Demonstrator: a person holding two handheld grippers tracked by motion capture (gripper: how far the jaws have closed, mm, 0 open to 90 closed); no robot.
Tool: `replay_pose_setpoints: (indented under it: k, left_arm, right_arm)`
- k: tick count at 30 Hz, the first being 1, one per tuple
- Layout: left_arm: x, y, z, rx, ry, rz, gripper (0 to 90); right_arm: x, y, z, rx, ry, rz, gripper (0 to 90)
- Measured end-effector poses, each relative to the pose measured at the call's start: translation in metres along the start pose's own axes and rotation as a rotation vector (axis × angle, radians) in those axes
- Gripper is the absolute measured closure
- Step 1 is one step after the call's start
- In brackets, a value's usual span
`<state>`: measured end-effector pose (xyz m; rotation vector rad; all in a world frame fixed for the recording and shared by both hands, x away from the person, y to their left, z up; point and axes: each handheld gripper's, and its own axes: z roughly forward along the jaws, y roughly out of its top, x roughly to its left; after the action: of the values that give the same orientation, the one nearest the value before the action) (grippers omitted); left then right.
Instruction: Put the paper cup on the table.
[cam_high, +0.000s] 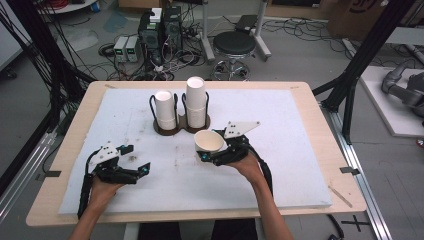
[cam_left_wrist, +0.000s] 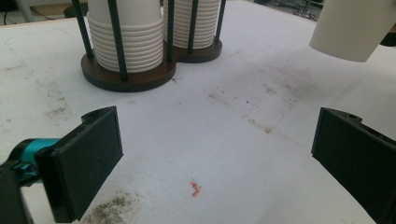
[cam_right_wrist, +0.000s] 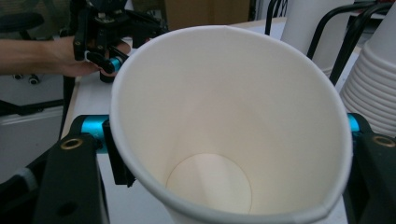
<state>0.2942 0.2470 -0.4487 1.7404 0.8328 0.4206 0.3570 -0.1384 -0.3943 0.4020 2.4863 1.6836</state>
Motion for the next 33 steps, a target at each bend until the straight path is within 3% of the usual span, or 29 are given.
replay_pose_setpoints:
  k: [8, 16, 22, 33]
  left_arm:
    - [0.002, -0.002, 0.000, -0.008, 0.012, -0.004, 1.7]
    - [0.006, -0.006, -0.003, -0.042, 0.016, -0.032, 1.8]
    - [0.005, -0.006, -0.003, -0.041, 0.017, -0.021, 1.8]
    - [0.005, -0.006, -0.004, -0.045, 0.022, -0.014, 1.7]
  right_arm:
    - [0.001, -0.003, 0.017, 0.075, -0.042, -0.025, 29.3]
    - [0.002, -0.007, 0.028, 0.105, -0.065, -0.028, 29.4]
    - [0.002, -0.011, 0.036, 0.151, -0.078, -0.030, 29.4]
    - [0.003, -0.021, 0.044, 0.184, -0.088, -0.025, 29.4]
